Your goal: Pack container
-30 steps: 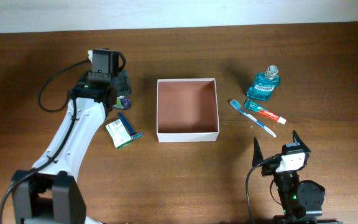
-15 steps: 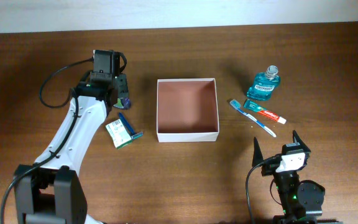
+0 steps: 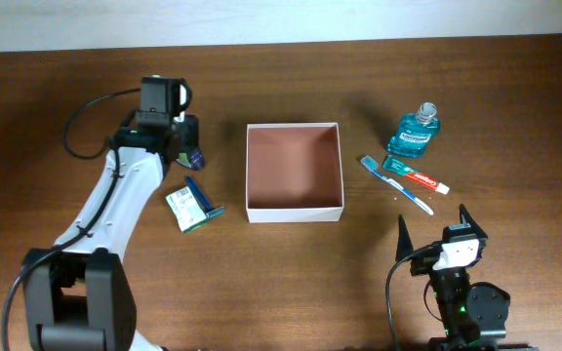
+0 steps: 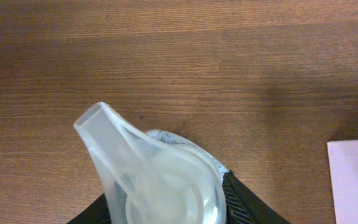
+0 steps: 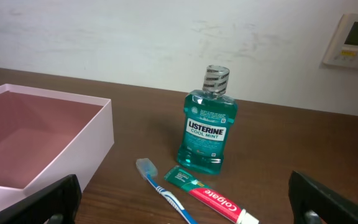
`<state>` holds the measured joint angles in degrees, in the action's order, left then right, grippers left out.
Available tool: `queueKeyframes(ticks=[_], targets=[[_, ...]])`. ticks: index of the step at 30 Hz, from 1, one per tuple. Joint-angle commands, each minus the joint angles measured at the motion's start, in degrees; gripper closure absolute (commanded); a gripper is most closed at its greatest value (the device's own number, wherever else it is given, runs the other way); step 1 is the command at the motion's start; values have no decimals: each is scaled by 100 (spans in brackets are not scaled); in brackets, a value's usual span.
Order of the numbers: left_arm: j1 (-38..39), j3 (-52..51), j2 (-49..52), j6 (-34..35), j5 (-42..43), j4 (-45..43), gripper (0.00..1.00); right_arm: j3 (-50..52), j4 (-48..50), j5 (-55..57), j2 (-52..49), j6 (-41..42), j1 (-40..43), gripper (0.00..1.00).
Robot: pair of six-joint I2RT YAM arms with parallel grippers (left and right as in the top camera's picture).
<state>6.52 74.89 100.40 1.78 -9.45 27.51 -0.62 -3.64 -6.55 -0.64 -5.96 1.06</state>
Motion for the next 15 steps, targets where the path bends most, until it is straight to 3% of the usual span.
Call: queueKeyframes(ticks=[1, 15], targets=[[-260, -28, 90, -168, 407, -74, 55, 31, -26, 11, 39, 46, -35, 2], [-435, -28, -70, -566, 800, -17, 53, 31, -26, 11, 39, 46, -35, 1]])
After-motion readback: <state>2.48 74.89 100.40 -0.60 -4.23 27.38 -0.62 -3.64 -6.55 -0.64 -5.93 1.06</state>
